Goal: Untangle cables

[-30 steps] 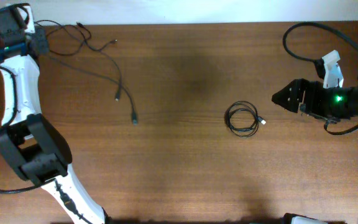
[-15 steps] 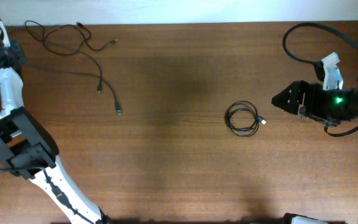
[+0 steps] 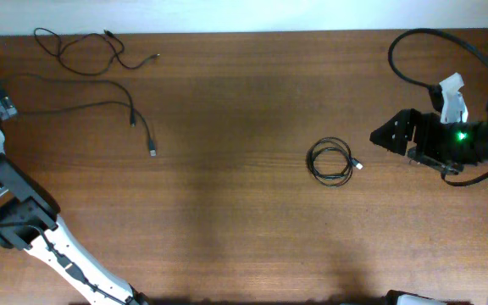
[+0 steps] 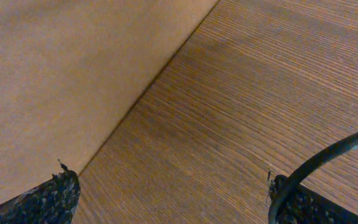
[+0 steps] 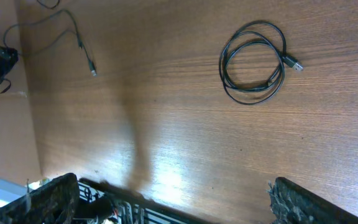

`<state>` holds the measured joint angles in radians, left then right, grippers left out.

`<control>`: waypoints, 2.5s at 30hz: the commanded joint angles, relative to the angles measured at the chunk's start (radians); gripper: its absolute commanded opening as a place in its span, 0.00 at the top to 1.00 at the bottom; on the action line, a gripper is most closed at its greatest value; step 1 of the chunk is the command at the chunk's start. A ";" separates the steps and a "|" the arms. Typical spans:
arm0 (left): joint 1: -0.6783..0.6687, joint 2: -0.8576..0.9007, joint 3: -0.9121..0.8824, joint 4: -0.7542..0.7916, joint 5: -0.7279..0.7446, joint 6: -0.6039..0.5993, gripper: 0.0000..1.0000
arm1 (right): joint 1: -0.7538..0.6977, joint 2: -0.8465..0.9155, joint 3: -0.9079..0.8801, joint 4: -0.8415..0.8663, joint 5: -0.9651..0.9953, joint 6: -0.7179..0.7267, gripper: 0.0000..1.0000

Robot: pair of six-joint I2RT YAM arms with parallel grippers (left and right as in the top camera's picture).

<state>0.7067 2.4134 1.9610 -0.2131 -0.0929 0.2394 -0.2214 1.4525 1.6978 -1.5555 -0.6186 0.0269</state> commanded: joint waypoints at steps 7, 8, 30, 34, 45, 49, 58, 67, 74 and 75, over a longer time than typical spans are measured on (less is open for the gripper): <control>-0.004 0.010 0.015 -0.064 0.076 0.002 0.05 | 0.005 0.003 -0.005 0.000 0.002 0.007 0.02; -0.004 0.010 0.015 -0.089 0.128 0.002 0.01 | 0.005 0.004 -0.005 0.000 0.002 0.007 0.02; -0.235 0.010 0.015 -0.317 0.804 -0.286 0.79 | 0.069 0.076 -0.005 0.080 0.002 0.006 0.02; -0.338 0.010 0.015 -0.444 0.716 -0.300 1.00 | 0.130 0.115 -0.005 0.100 0.044 0.007 0.02; -0.483 0.010 0.015 -0.732 0.174 -0.569 1.00 | 0.175 0.205 -0.005 0.110 0.096 0.007 0.01; -0.498 0.010 0.015 -0.711 0.174 -0.568 1.00 | 0.175 0.206 -0.005 0.110 0.097 0.007 0.02; -0.497 0.010 0.159 -0.707 0.179 -0.568 1.00 | 0.175 0.206 -0.005 0.110 0.097 0.007 0.02; -0.495 0.011 0.233 -0.534 0.169 -0.568 1.00 | 0.175 0.206 -0.005 0.139 0.097 0.007 0.01; -0.495 0.013 0.233 -0.604 0.182 -0.567 0.63 | 0.176 0.206 -0.005 0.139 0.096 0.007 0.01; -0.495 0.013 0.233 -0.629 0.222 -0.567 0.50 | 0.176 0.206 -0.005 0.139 0.097 0.007 0.02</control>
<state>0.2096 2.4184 2.1780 -0.7933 0.0734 -0.3225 -0.0540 1.6569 1.6978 -1.4185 -0.5312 0.0307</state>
